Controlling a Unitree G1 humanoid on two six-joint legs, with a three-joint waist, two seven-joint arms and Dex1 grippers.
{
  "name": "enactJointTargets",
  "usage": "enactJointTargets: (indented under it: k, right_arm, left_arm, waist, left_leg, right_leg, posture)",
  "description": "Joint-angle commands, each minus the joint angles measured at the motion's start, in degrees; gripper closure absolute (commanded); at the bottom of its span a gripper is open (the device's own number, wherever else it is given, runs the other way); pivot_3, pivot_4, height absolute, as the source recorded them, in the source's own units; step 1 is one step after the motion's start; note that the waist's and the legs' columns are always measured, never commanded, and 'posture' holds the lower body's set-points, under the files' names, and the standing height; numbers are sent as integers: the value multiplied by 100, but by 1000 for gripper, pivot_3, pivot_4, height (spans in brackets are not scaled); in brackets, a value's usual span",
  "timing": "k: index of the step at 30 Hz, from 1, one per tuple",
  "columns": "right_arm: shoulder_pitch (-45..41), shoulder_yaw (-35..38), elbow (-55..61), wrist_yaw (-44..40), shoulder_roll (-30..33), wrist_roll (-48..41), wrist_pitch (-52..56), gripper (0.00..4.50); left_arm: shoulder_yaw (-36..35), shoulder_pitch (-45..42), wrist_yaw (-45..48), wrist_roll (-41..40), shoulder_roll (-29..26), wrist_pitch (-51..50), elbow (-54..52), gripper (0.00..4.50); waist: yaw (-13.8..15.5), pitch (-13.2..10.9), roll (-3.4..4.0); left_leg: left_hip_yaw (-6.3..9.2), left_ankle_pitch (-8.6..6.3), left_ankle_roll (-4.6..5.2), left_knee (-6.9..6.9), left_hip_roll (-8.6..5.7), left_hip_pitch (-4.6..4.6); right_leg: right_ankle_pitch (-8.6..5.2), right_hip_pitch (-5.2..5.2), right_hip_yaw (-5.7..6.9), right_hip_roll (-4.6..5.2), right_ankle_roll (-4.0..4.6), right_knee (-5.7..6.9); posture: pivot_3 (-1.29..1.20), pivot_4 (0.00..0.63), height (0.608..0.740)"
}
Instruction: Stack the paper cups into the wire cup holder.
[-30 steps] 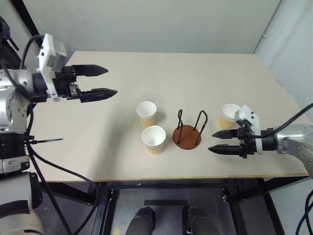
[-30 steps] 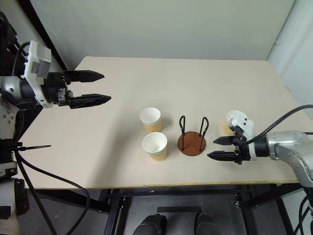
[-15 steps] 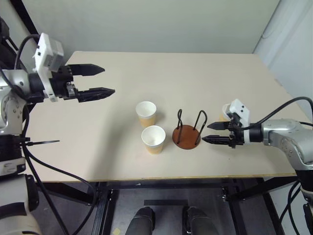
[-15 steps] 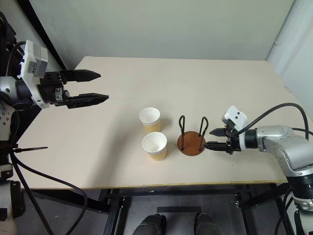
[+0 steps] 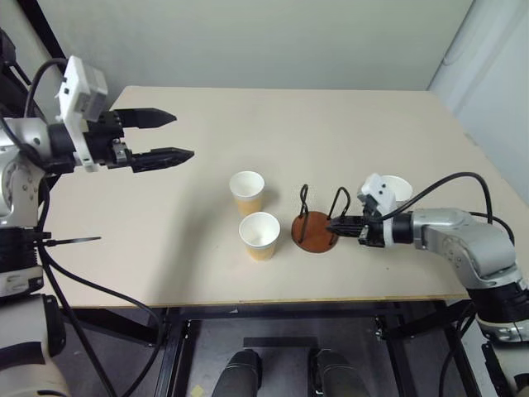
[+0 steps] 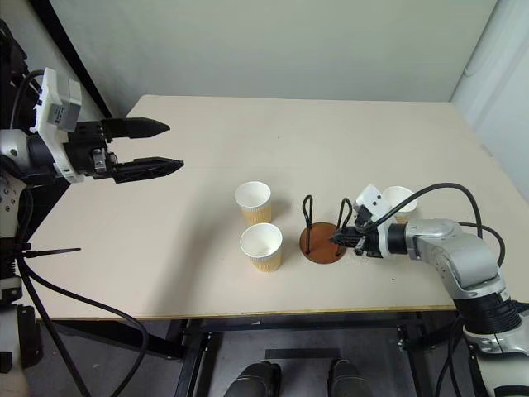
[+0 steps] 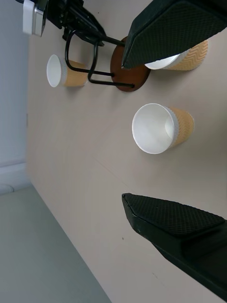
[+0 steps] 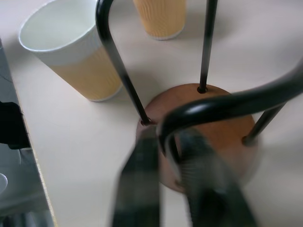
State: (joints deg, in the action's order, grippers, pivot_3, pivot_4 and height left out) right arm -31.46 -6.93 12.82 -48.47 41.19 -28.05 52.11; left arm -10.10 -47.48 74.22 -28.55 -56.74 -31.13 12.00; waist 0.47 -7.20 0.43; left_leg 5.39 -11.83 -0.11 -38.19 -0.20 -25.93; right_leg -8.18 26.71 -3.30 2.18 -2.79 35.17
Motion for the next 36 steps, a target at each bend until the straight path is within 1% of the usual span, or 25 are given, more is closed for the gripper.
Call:
enactJointTargets:
  k: [1,6,11,17,23,31,34,36]
  right_arm:
    - [-16,54,28,85,-65,41,-7,4453]
    - [-87,0,-67,39,-59,118,-78,4453]
    - [-269,-238,-408,-212,44,395,-402,4453]
    - [-723,-641,-1061,-696,128,880,-983,4453]
    - [-1261,-1018,-1982,-1404,307,1484,-1767,4453]
    - [-1555,-1167,-2563,-2044,321,1895,-2290,4453]
    - [-1632,-1191,-2751,-2080,281,2079,-2429,4453]
    - [-1647,-1210,-2821,-2170,284,2139,-2478,3888]
  left_arm:
    - [-57,-158,0,-18,-36,85,-17,0]
    - [-50,-187,15,-12,-39,94,6,0]
    - [-37,-205,16,11,-35,111,25,0]
    - [-9,-245,29,32,-38,119,50,0]
    - [16,-244,28,39,-75,113,24,0]
    - [-27,-184,16,17,-95,88,-18,0]
    - [-22,-189,18,20,-90,95,-5,0]
    - [-18,-196,19,19,-85,94,-3,0]
  waist:
    - [0,1,-2]
    - [-5,1,-2]
    - [-6,1,-2]
    - [-9,1,-2]
    - [-2,1,-2]
    - [-5,1,-2]
    - [-5,1,-2]
    - [-5,1,-2]
  left_leg:
    - [3,-1,-1,0,1,-2]
    - [2,0,-2,0,0,-1]
    - [2,0,-3,0,0,-1]
    - [3,0,-3,0,1,-1]
    - [4,0,-3,2,0,-10]
    - [4,-2,-5,15,1,-10]
    - [5,-2,-5,15,1,-9]
    - [5,-2,-5,14,1,-8]
  right_leg:
    - [0,1,3,0,1,0]
    - [2,2,1,0,4,1]
    - [3,2,0,0,7,1]
    - [5,4,0,0,10,1]
    - [7,13,-1,0,12,-1]
    - [3,18,1,0,19,-3]
    - [2,17,1,0,20,-3]
    - [3,16,1,1,21,-3]
  posture:
    - [0,150,740]
    - [0,150,740]
    - [0,150,740]
    - [0,150,740]
    - [0,150,740]
    - [0,150,740]
    - [0,150,740]
    - [0,150,740]
